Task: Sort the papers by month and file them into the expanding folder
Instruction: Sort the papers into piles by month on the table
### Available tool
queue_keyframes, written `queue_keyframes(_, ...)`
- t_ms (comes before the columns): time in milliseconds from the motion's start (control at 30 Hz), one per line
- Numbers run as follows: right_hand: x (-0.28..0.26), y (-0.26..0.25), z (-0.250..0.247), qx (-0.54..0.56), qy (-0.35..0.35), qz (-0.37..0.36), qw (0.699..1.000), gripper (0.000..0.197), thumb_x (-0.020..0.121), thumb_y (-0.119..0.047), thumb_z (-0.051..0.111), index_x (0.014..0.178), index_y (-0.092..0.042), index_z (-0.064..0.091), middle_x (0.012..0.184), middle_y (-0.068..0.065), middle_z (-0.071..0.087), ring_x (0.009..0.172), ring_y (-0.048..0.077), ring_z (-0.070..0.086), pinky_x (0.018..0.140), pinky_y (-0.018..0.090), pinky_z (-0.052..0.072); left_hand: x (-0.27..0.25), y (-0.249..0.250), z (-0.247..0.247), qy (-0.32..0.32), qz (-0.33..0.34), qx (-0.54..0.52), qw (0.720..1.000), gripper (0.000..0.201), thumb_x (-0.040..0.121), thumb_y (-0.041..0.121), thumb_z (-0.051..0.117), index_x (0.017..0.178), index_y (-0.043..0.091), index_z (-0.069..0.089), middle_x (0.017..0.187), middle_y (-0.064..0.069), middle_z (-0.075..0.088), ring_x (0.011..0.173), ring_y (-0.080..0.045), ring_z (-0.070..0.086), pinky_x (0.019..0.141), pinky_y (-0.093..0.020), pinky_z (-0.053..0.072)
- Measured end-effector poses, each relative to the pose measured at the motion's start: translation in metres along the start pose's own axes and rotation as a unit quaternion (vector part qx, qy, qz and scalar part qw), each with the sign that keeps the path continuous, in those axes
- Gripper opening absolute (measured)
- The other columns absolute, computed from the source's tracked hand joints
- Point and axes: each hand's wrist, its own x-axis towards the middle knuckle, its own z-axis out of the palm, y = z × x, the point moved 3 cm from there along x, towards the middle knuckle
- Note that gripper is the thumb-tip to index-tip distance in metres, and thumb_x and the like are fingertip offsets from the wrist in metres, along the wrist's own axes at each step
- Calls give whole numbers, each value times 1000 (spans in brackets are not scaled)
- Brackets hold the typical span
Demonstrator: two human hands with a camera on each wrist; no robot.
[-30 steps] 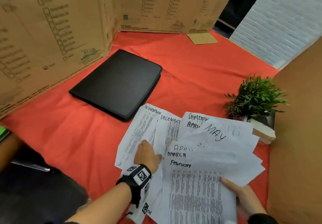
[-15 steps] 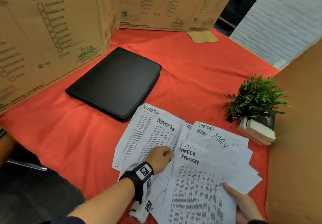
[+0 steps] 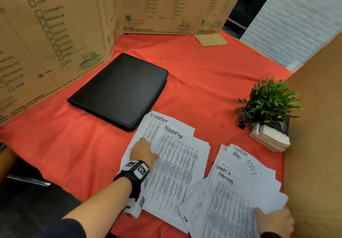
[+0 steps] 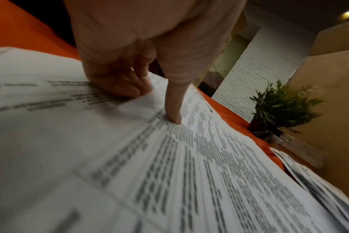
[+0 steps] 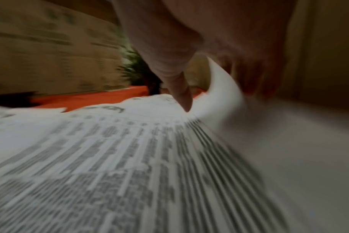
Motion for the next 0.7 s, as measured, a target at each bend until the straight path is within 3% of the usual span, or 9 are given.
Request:
queue_keyframes(67,-15,-26,-5,10,66,-61,996,83,67,-12,83,135,-3,38,127,32,44,119,47,43,98,59,38,1,0,-7,0,28,13,1000,31,78,27,79,84,17,51,91,-3,61,86,-25,60,66,-31,45)
queue_keyframes(133,-39,-63,-8,60,58,-145,986,73,72,-14,80,134,-3,42,129,25,45,119,43,45,98,53,38,2,-1,-15,12,74,48,996,35,82,27,73,67,21,42,73,2,54,76,-24,57,58,-28,37)
queue_keyframes(200,-67,-101,3,110,-34,-235,965,56,80,-19,76,128,-9,51,123,10,54,115,29,53,96,42,43,4,-4,-22,19,121,65,990,43,83,28,70,60,18,36,59,5,43,64,-22,49,51,-28,28)
queue_keyframes(267,-88,-132,22,139,-145,-276,940,51,81,-26,76,126,-14,54,116,-1,58,109,19,57,90,34,46,5,-6,-32,15,166,86,982,42,88,34,65,59,17,41,54,5,42,58,-19,46,51,-28,28)
queue_keyframes(333,-97,-155,43,149,-232,-249,928,68,79,-34,77,136,-13,46,124,-2,55,108,15,56,88,30,45,3,-7,-44,21,204,168,964,38,95,46,54,66,21,54,59,6,48,60,-16,49,55,-27,35)
queue_keyframes(400,-96,-168,56,180,-283,-164,928,87,77,-33,80,146,-8,32,133,4,50,109,16,52,91,30,43,0,-7,-56,53,239,240,939,40,97,54,42,78,26,62,66,7,52,65,-14,54,56,-27,38)
queue_keyframes(500,-88,-172,65,241,-311,-81,916,88,77,-15,80,147,-8,28,132,7,54,110,19,52,93,32,39,0,-9,-64,73,340,161,924,41,95,54,41,84,27,70,70,12,52,66,-10,53,54,-25,38)
queue_keyframes(600,-86,-166,70,295,-372,-34,880,64,80,2,71,135,-12,41,117,4,66,107,19,61,91,31,43,2,-15,-68,-43,363,-77,928,13,92,34,63,89,35,76,66,18,61,61,-1,53,57,-16,38)
queue_keyframes(700,-91,-161,67,351,-370,-8,860,26,81,13,61,101,-2,68,96,9,72,97,30,64,76,28,48,4,-16,-67,-199,283,-229,910,38,88,13,70,70,46,74,63,22,65,60,5,57,61,-13,43)
